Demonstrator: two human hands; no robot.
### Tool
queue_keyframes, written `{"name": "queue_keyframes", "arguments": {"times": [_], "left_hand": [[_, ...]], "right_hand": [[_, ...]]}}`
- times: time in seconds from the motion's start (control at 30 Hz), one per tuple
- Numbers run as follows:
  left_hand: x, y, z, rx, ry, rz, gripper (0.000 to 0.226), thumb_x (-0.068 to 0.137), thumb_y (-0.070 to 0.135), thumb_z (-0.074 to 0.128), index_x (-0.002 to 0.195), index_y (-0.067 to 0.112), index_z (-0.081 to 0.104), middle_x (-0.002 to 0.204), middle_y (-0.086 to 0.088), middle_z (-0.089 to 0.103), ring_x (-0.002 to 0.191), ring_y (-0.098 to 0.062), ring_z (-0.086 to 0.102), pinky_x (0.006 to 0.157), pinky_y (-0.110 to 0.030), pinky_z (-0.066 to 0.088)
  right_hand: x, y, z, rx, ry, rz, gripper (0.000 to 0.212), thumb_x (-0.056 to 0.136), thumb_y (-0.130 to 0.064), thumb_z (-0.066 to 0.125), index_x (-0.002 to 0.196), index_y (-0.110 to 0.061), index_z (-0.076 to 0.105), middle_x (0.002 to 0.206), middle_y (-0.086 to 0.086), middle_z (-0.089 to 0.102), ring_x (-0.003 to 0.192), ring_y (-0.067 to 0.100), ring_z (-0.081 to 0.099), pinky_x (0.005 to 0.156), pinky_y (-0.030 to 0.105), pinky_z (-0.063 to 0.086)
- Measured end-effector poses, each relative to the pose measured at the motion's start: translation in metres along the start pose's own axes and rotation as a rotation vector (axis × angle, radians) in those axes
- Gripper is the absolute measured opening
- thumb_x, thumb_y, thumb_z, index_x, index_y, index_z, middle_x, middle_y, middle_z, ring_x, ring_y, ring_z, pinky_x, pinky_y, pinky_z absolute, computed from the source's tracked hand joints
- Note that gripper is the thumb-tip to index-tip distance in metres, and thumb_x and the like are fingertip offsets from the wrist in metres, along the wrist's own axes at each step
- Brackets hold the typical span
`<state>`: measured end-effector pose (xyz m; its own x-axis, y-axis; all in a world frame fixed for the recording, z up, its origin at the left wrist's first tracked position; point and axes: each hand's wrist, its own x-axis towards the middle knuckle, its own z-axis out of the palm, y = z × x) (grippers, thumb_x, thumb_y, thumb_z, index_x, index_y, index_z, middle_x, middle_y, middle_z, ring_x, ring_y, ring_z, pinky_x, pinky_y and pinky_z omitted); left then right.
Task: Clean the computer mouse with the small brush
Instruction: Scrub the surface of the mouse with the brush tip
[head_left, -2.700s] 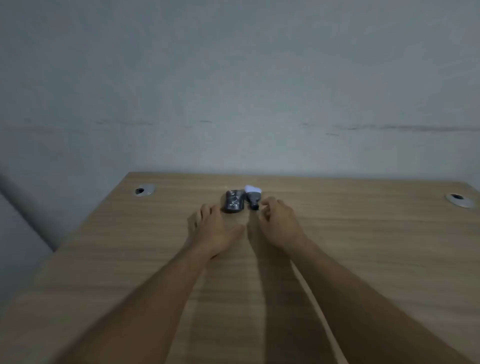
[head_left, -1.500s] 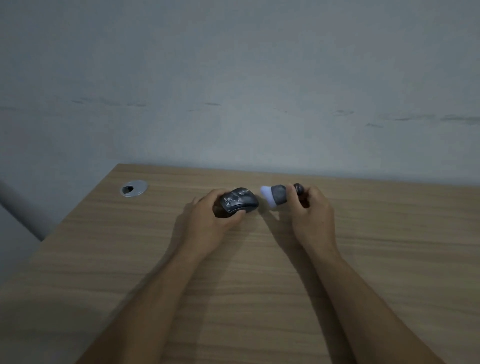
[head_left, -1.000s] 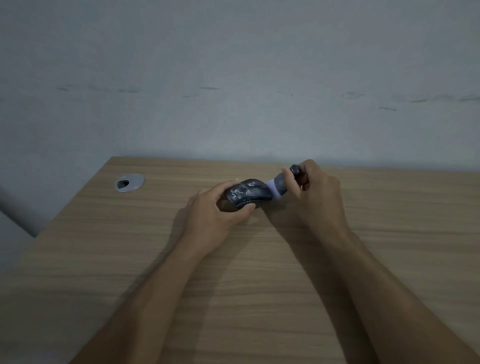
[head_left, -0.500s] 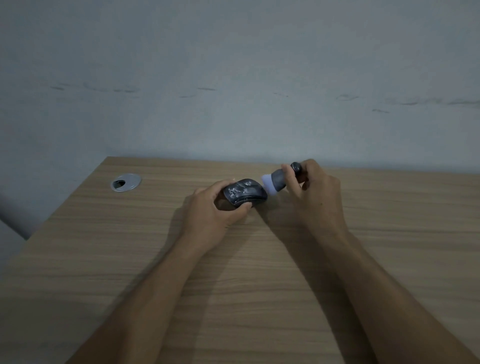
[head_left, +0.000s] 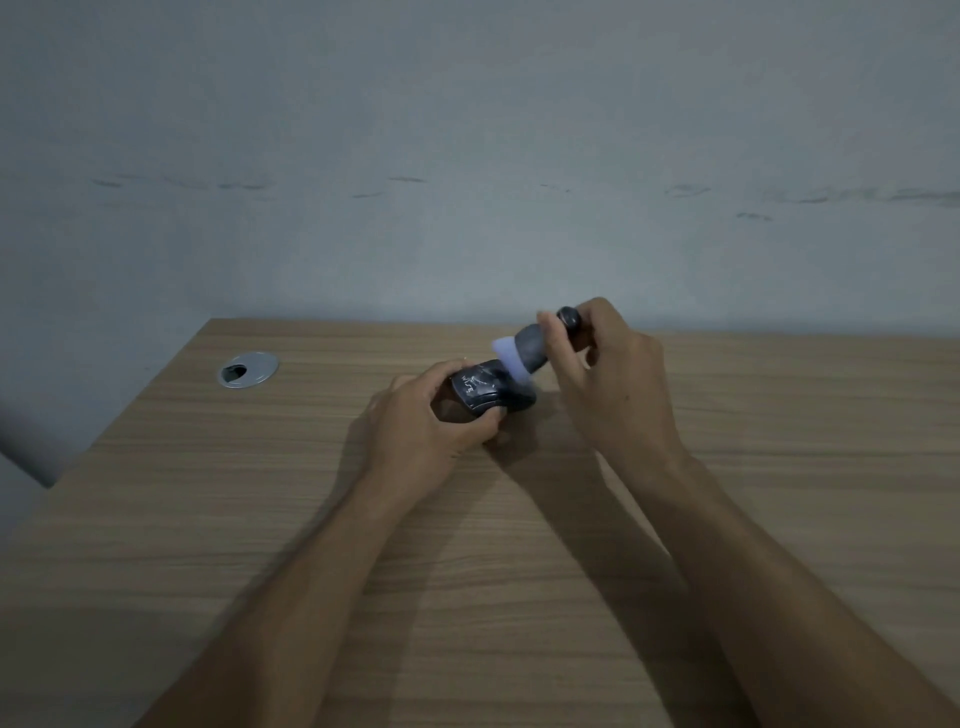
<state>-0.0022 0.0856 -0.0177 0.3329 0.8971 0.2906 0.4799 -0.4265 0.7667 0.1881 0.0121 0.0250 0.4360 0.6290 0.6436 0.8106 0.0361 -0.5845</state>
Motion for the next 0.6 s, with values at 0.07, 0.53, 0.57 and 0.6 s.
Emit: {"name": "queue_keyframes", "arguments": {"times": [0.07, 0.53, 0.57, 0.6], "left_hand": [[0.001, 0.000, 0.001, -0.009, -0.019, 0.005, 0.068, 0.067, 0.072, 0.079, 0.130, 0.047, 0.072, 0.114, 0.013, 0.078, 0.111, -0.016, 0.071, 0.098, -0.048, 0.060], [0.000, 0.005, 0.003, 0.019, 0.008, 0.011, 0.073, 0.062, 0.076, 0.077, 0.128, 0.045, 0.074, 0.111, 0.009, 0.076, 0.112, -0.016, 0.067, 0.100, -0.047, 0.057], [0.000, 0.005, 0.003, 0.024, -0.009, 0.014, 0.074, 0.063, 0.078, 0.076, 0.129, 0.044, 0.074, 0.113, 0.009, 0.076, 0.111, -0.016, 0.066, 0.097, -0.046, 0.058], [0.000, 0.004, 0.003, 0.021, -0.021, 0.015, 0.074, 0.064, 0.078, 0.075, 0.129, 0.043, 0.075, 0.114, 0.008, 0.076, 0.111, -0.016, 0.066, 0.095, -0.044, 0.059]], "right_hand": [[-0.002, -0.011, 0.005, 0.022, -0.051, -0.018, 0.034, 0.103, -0.044, 0.066, 0.091, -0.013, 0.063, 0.067, -0.006, 0.063, 0.051, 0.004, 0.049, 0.051, 0.015, 0.034], [-0.009, -0.018, 0.004, 0.047, 0.038, -0.006, 0.035, 0.104, -0.045, 0.064, 0.093, -0.012, 0.060, 0.069, -0.003, 0.066, 0.055, 0.017, 0.053, 0.053, 0.031, 0.039], [-0.012, -0.024, 0.007, 0.044, 0.007, -0.039, 0.034, 0.104, -0.045, 0.065, 0.092, -0.013, 0.060, 0.067, -0.005, 0.062, 0.053, 0.014, 0.049, 0.051, 0.027, 0.035], [-0.015, -0.025, 0.010, 0.028, -0.024, -0.059, 0.034, 0.103, -0.045, 0.065, 0.092, -0.013, 0.060, 0.067, -0.006, 0.060, 0.053, 0.013, 0.047, 0.050, 0.026, 0.034]]}}
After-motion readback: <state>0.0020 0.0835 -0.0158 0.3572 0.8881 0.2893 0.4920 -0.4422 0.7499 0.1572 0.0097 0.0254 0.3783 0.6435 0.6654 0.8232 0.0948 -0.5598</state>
